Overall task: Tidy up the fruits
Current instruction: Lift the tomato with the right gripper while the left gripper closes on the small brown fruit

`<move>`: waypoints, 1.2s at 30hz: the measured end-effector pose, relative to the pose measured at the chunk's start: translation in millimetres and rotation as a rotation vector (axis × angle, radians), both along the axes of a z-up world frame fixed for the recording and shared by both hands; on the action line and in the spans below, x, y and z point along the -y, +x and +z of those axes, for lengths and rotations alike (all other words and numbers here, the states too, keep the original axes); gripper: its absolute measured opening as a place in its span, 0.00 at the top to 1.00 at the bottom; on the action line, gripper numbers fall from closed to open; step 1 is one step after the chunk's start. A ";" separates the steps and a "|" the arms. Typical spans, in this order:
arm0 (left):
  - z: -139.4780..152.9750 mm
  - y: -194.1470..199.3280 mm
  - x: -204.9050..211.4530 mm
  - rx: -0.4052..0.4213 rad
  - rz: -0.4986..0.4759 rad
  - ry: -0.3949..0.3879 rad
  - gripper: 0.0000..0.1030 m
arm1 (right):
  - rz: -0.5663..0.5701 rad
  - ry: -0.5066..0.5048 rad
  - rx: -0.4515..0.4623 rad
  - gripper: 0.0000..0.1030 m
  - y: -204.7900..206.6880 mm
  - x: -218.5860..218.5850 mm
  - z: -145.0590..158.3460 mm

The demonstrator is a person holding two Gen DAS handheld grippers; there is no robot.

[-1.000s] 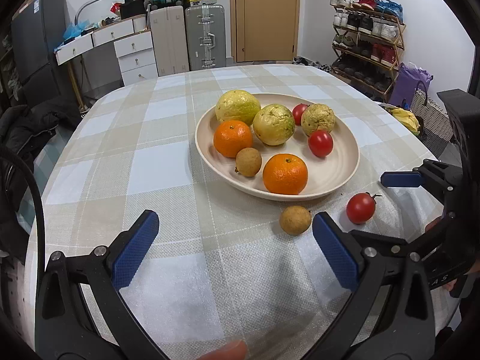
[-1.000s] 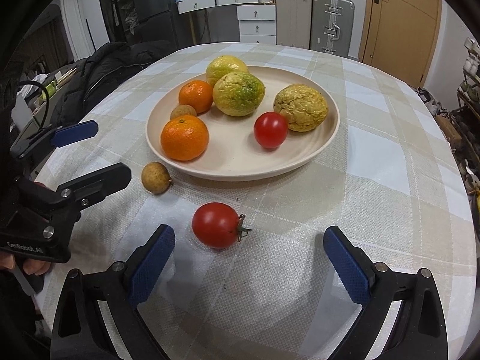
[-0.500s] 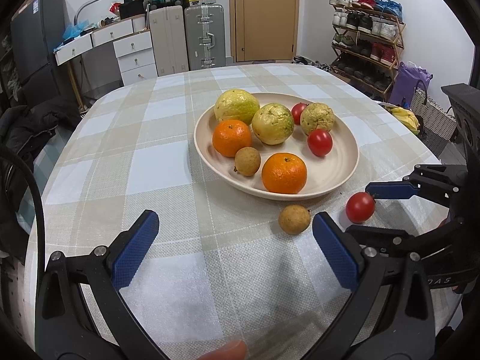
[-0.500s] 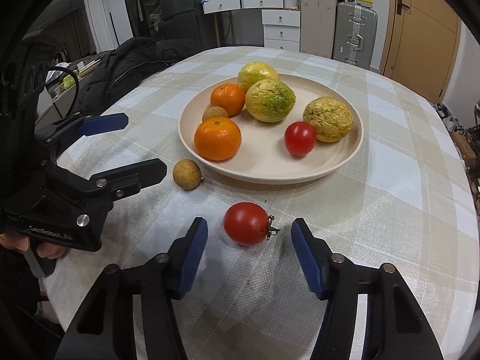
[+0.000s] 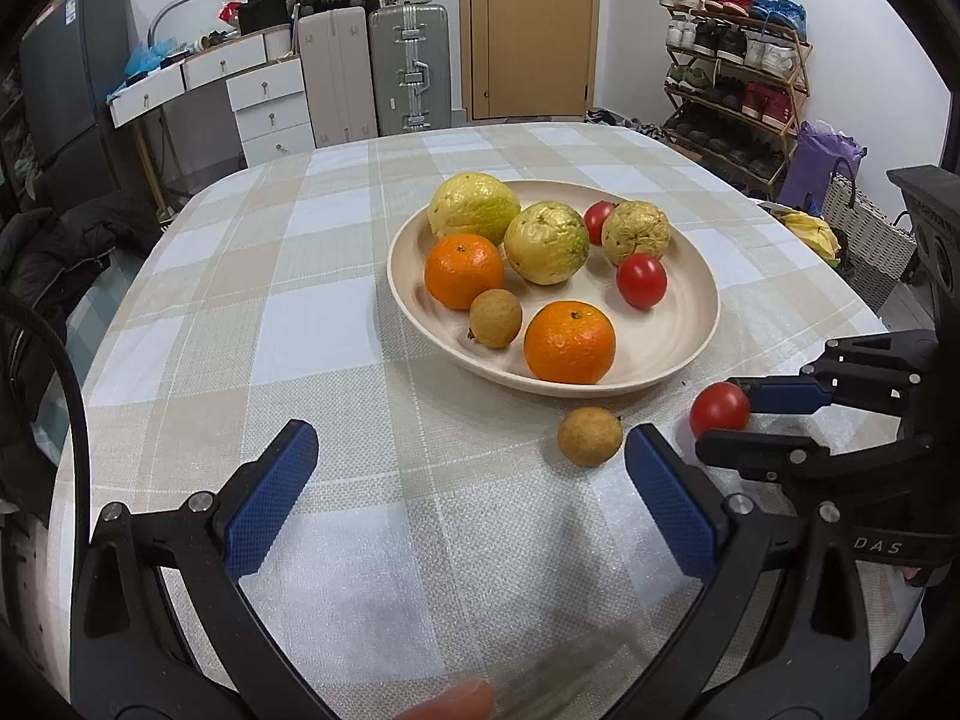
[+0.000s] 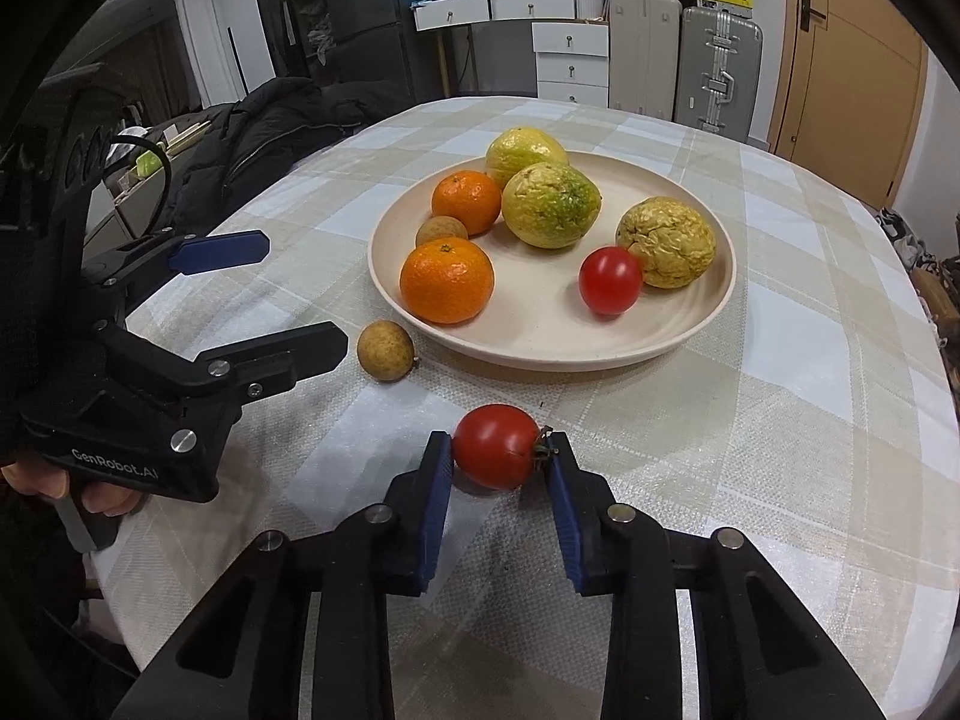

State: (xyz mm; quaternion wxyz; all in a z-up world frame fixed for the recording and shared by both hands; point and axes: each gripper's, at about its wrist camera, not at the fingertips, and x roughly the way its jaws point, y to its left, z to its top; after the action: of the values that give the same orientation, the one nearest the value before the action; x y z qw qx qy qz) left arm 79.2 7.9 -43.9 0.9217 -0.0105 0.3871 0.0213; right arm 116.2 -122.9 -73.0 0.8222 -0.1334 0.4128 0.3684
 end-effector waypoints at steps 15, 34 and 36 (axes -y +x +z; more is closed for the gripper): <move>-11.6 13.9 12.5 -0.094 -0.057 -0.043 0.06 | -0.060 0.063 0.039 0.70 9.2 19.3 18.1; -16.8 18.0 35.2 -0.120 -0.190 -0.028 0.70 | -0.066 0.072 0.042 0.70 9.4 22.1 21.2; -16.3 16.9 34.0 -0.119 -0.196 -0.038 0.76 | -0.065 0.069 0.040 0.70 9.9 22.1 20.5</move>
State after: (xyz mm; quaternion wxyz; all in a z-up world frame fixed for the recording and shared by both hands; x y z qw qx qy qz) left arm 96.1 -26.1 -60.3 0.8944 0.0111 0.4407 -0.0755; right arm 126.1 -145.0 -52.5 0.8460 -0.0988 0.3873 0.3529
